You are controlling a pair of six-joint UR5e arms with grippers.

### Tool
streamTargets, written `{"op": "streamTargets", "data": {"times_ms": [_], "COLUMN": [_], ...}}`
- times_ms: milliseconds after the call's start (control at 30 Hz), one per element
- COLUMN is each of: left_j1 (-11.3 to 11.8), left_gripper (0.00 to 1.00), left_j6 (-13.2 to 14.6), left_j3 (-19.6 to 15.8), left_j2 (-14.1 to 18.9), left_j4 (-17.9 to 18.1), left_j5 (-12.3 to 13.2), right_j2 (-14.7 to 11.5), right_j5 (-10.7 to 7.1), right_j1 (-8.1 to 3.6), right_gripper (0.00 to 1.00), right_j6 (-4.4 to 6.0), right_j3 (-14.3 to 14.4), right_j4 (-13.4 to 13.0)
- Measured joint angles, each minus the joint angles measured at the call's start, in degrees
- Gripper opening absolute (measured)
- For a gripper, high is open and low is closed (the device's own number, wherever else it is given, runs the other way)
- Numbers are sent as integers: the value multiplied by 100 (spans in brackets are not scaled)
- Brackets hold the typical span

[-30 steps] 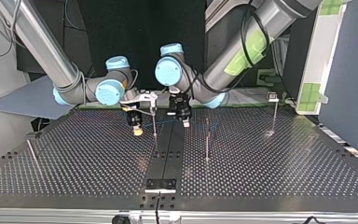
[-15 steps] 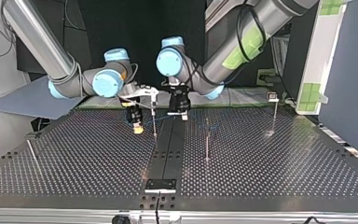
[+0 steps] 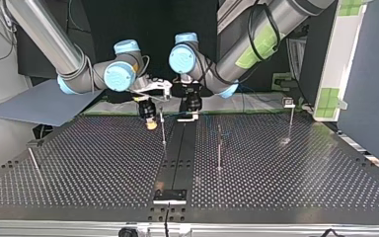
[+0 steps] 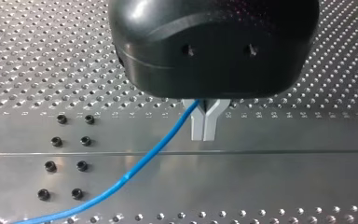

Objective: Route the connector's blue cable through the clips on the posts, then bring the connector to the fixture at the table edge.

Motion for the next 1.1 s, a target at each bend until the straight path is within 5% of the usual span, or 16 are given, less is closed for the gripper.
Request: {"op": "streamTargets", "data": {"times_ms": [500, 1100], "left_j1": [-73, -197], "left_gripper": [0, 0], "left_j6": [-55, -228], "left_j3": [-338, -350], "left_j2": [-53, -499], "left_j4": [100, 266], "left_j5": [168, 178], "right_j2": [-220, -434], "right_j5": [17, 20], "right_j1": [125, 99], "right_gripper": [0, 0], "right_j6": [70, 170], "right_j3": [598, 1021], "right_j4": [-209, -337]}}
